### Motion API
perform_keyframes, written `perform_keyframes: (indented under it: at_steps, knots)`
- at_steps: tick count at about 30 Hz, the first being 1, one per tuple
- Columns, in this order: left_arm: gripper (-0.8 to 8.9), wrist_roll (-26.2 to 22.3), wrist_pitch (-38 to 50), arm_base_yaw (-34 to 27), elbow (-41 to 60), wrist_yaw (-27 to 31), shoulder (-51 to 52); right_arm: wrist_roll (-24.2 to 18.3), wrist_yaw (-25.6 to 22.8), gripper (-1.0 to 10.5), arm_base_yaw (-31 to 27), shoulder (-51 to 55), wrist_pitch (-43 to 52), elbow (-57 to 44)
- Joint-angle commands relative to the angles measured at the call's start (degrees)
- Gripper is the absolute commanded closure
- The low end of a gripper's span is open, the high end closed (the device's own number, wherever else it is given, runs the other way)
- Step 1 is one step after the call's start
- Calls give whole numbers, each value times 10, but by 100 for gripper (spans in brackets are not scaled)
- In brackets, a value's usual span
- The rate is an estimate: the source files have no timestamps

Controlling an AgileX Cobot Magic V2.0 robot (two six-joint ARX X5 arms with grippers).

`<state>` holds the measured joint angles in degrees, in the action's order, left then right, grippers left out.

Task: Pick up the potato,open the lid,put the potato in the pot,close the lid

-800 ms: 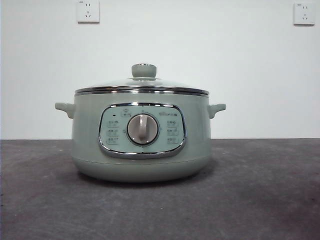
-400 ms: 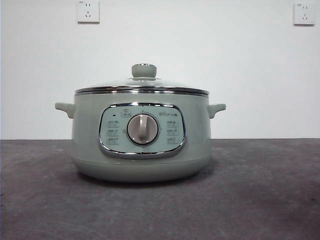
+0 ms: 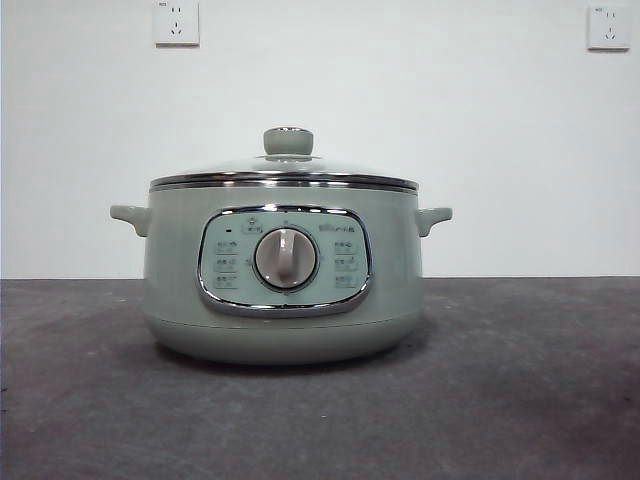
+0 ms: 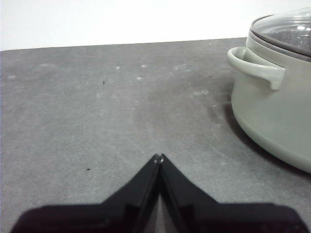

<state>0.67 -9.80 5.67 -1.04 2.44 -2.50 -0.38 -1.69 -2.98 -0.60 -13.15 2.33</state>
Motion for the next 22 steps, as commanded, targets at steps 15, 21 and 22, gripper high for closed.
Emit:
perform_keyframes:
  at_steps: [15, 21, 22]
  knots:
    - [815, -3, 6, -30, 6, 1, 23, 3, -3, 945, -1, 2, 10, -8]
    - [815, -3, 6, -54, 6, 2, 23, 3, -3, 945, -1, 2, 27, -15]
    - [815, -3, 6, -54, 6, 2, 23, 3, -3, 945, -1, 2, 27, -15]
